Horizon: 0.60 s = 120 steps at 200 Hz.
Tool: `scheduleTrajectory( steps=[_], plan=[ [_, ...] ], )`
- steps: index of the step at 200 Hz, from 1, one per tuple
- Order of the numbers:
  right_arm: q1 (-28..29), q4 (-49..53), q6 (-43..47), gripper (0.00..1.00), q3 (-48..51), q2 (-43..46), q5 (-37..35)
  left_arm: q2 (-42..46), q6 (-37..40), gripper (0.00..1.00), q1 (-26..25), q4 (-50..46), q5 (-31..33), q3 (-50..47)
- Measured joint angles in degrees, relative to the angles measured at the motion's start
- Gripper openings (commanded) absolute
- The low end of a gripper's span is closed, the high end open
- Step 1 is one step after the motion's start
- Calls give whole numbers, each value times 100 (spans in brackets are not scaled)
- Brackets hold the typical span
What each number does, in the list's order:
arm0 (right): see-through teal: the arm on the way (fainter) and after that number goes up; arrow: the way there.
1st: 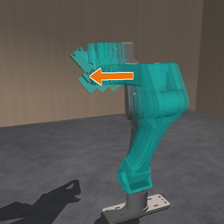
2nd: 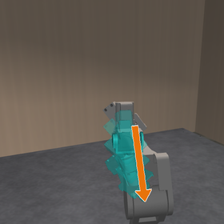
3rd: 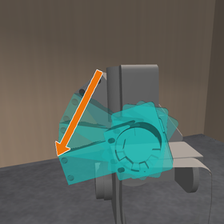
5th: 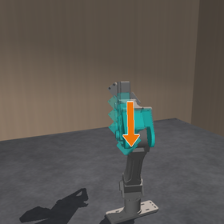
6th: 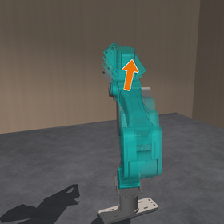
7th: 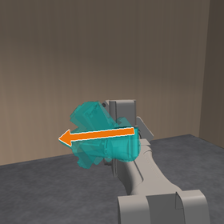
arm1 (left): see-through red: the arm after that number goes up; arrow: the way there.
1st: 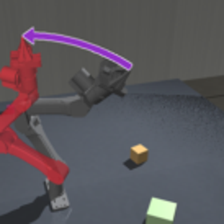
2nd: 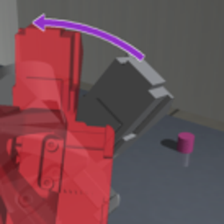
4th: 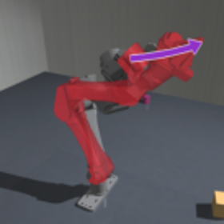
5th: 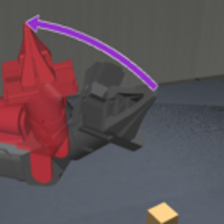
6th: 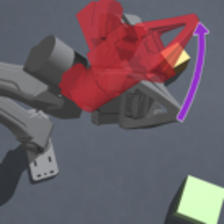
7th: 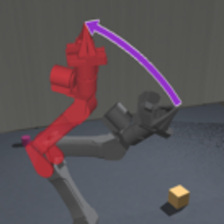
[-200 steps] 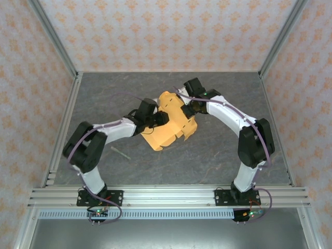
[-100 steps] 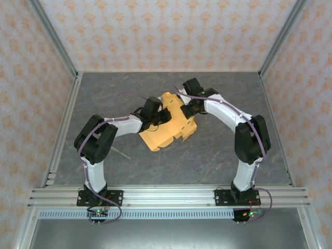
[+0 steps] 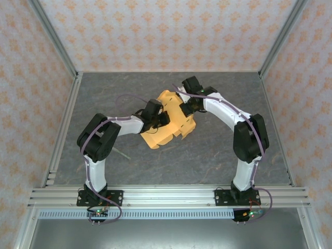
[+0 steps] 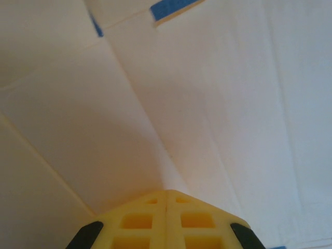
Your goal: Fold the paper box
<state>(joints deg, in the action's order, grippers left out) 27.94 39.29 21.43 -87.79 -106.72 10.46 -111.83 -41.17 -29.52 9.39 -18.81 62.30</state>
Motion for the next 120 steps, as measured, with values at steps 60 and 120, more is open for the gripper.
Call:
scheduleTrajectory(
  steps=[60,120],
  plan=[
    [22,59,-118,0,-96,-177,37,-164,-177,3,-2,227,11,-52],
    [420,122,-476,0,-256,-179,-278,-236,-566,2,-76,682,267,-251]
  ],
)
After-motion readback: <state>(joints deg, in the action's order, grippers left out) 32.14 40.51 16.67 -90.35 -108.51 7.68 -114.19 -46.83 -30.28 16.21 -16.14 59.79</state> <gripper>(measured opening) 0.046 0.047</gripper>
